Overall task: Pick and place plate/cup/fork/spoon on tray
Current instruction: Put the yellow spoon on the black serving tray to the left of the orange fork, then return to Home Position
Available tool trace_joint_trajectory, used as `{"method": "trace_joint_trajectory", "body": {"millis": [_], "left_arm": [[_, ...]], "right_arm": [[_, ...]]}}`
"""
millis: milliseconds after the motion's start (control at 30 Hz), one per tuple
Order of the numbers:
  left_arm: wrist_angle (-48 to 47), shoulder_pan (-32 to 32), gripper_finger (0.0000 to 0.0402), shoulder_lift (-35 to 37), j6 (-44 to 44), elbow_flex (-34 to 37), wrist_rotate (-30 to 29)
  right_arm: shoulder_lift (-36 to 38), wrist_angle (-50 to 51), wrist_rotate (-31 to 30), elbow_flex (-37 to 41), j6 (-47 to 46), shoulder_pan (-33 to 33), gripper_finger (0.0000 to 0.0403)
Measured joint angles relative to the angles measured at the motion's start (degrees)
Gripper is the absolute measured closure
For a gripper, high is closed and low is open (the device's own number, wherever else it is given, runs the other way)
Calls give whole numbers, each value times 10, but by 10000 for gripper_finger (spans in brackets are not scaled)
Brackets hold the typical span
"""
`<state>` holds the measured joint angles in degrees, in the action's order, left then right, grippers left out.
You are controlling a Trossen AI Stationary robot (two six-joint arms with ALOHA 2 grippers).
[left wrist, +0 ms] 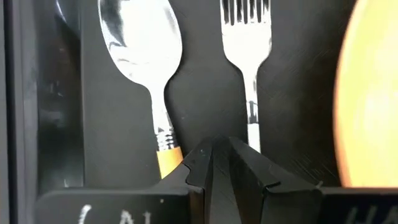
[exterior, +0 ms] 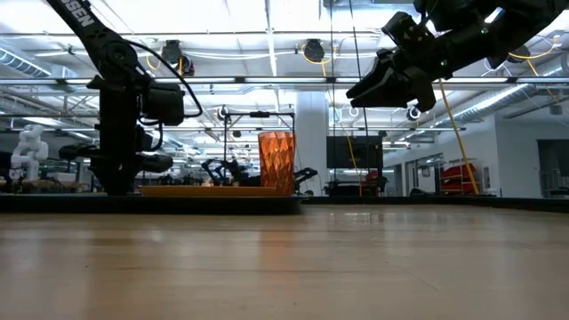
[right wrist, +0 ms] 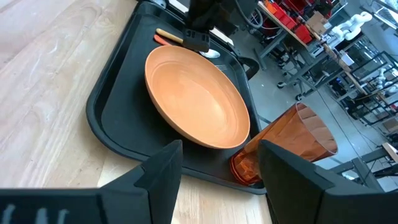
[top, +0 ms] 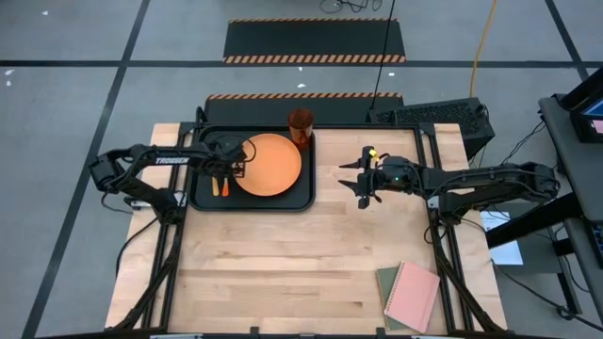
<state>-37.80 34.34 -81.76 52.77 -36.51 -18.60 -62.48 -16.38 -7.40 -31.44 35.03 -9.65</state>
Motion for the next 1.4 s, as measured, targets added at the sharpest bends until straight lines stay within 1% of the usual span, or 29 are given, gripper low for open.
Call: {"method": "trace_joint_trajectory", "body": {"millis": [200,433,900,1200,1400], "left_arm": [[-6,-11,348,0,14,0,11],[-58,-14,348,0,32,0,22],[-64,-15,348,0,5,0,32],[-101,-15,348,0,-2,-15,36],[-86,-31,348,10,-32,-18,36]], "right_arm": [[0,0,0,0,3,0,200],[0,0,0,0,5,0,200],[0,0,0,0,6,0,200],[0,0,0,0,3,0,200],[0,0,0,0,0,0,200]]}}
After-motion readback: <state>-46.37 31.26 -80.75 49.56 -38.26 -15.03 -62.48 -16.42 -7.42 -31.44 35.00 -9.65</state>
